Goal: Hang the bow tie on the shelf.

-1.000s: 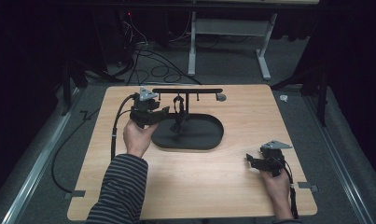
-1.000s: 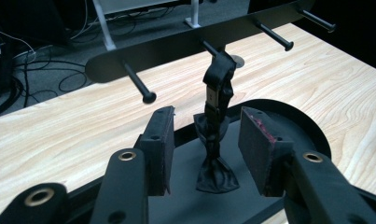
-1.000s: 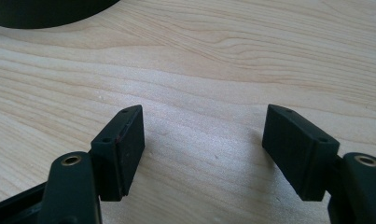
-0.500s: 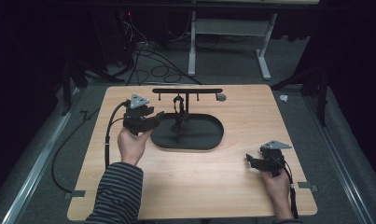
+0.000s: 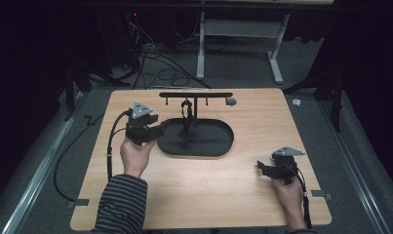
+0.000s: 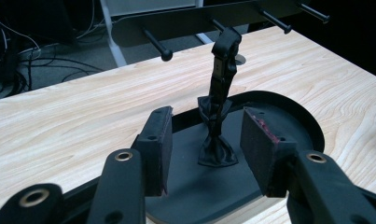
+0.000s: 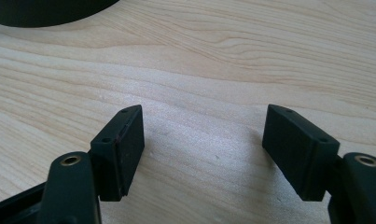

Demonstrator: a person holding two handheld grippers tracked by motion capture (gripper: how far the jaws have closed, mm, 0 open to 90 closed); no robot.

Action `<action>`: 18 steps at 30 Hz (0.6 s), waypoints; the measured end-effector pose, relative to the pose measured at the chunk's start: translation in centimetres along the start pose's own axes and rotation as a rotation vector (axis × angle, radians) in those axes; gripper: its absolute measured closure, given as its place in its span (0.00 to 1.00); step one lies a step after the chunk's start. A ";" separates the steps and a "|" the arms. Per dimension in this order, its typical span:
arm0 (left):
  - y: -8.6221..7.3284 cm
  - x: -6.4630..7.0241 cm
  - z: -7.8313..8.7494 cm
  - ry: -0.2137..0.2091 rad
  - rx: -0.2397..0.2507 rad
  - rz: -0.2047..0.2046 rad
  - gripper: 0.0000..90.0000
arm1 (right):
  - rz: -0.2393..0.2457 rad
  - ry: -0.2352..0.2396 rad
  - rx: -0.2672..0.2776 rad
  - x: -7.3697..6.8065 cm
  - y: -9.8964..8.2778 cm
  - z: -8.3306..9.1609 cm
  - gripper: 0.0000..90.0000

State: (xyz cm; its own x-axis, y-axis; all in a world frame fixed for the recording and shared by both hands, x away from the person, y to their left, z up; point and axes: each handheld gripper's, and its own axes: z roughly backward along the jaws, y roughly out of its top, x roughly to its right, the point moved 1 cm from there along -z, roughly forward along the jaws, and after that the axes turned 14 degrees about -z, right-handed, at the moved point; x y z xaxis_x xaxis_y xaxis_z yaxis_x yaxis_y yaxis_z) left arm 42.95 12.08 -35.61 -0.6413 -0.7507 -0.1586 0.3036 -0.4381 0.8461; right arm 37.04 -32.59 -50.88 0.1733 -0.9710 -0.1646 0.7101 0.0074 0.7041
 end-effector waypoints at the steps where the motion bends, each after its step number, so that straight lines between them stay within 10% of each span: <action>1: -0.2 0.0 0.2 0.000 0.004 0.005 0.60 | 0.000 0.000 0.000 0.0 0.0 0.0 0.34; 18: -1.7 0.0 1.1 0.006 0.006 0.025 0.60 | 0.000 0.000 0.000 0.0 0.0 0.0 0.34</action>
State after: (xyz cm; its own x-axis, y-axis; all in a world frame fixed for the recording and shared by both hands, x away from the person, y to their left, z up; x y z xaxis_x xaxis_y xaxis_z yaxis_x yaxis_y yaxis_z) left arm 41.65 13.37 -36.43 -0.6293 -0.7643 -0.1408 0.3151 -0.4165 0.8528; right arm 37.04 -32.59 -50.88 0.1733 -0.9710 -0.1649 0.7101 0.0071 0.7041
